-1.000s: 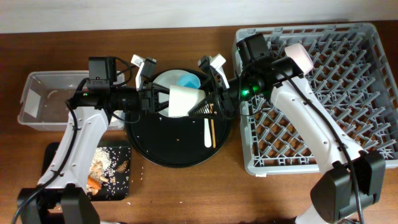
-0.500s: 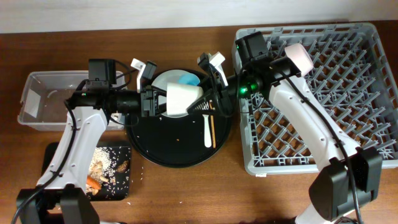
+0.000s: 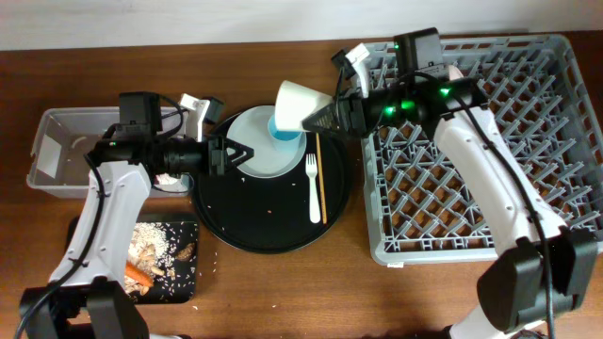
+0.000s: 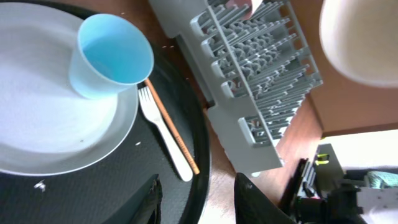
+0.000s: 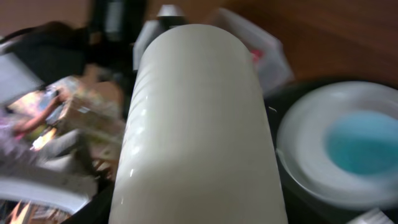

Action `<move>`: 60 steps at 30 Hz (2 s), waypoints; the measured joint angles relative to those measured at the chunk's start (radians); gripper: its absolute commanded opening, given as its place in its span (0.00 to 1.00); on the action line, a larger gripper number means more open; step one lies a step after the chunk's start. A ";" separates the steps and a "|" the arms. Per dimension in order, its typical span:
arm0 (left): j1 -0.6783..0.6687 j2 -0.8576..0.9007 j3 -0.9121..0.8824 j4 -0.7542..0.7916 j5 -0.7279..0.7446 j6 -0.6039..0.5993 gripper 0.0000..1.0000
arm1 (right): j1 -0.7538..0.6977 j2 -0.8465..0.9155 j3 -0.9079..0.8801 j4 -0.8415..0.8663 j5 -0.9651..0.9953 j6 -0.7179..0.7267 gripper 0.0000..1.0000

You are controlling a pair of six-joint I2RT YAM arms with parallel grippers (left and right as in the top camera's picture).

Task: Sort waste into correct bins and load items into the dishwasher rack
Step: 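Place the cream cup upside down in the rack with the right gripper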

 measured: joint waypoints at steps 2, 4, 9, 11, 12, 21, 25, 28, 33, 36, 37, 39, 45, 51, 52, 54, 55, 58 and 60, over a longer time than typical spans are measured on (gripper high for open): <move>0.000 0.000 0.000 -0.019 -0.053 0.000 0.37 | -0.056 -0.062 0.016 -0.137 0.207 0.057 0.25; 0.000 0.000 0.000 -0.025 -0.083 0.000 0.37 | -0.141 -0.121 0.117 -0.412 0.487 0.071 0.24; 0.000 0.000 -0.002 0.035 -0.356 -0.217 0.79 | -0.181 -0.139 0.192 -0.655 0.929 0.080 0.23; 0.001 0.000 -0.002 0.037 -0.490 -0.288 0.99 | -0.181 -0.139 0.192 -0.672 1.043 0.080 0.23; 0.001 0.000 -0.002 0.036 -0.520 -0.303 0.99 | -0.181 -0.139 0.192 -0.679 1.082 0.087 0.23; 0.001 0.000 -0.002 0.035 -0.555 -0.319 0.99 | -0.181 0.060 0.184 -0.690 1.120 0.090 0.23; 0.001 0.000 -0.002 0.033 -0.557 -0.319 0.99 | -0.181 0.143 0.184 -0.644 1.120 0.090 0.23; 0.001 0.000 -0.002 0.033 -0.557 -0.319 0.99 | -0.181 0.153 0.183 -0.642 1.120 0.090 0.23; 0.001 0.000 -0.002 0.032 -0.558 -0.319 0.99 | -0.181 0.154 0.093 -0.580 1.119 0.090 0.30; 0.001 0.000 -0.002 0.032 -0.561 -0.319 0.99 | -0.181 0.154 0.075 -0.562 1.119 0.090 0.31; 0.001 0.000 -0.002 0.032 -0.561 -0.319 0.99 | -0.181 0.154 0.075 -0.558 1.118 0.090 0.31; 0.001 0.000 -0.002 0.032 -0.561 -0.319 0.99 | -0.181 0.154 0.075 -0.554 1.118 0.090 0.35; 0.001 0.000 -0.002 0.033 -0.562 -0.319 0.99 | -0.181 0.159 -0.020 -0.449 1.112 0.090 0.84; 0.001 0.000 -0.002 0.032 -0.561 -0.319 0.99 | -0.181 0.163 0.047 -0.550 1.107 0.085 0.99; 0.001 0.000 -0.002 0.033 -0.561 -0.319 0.99 | -0.181 0.167 0.097 -0.584 1.107 0.083 0.99; 0.001 0.000 -0.002 0.034 -0.561 -0.319 0.99 | -0.181 0.174 0.252 -0.712 1.102 0.082 0.99; -0.002 -0.005 -0.002 0.034 -0.560 -0.319 0.99 | -0.181 0.169 0.334 -0.748 1.080 0.082 0.99; -0.089 -0.070 0.016 0.047 -0.580 -0.319 0.99 | -0.181 0.166 0.406 -0.781 1.027 0.082 0.99; -0.146 -0.097 0.021 0.077 -0.582 -0.319 0.99 | -0.181 0.166 0.406 -0.781 1.024 0.082 0.99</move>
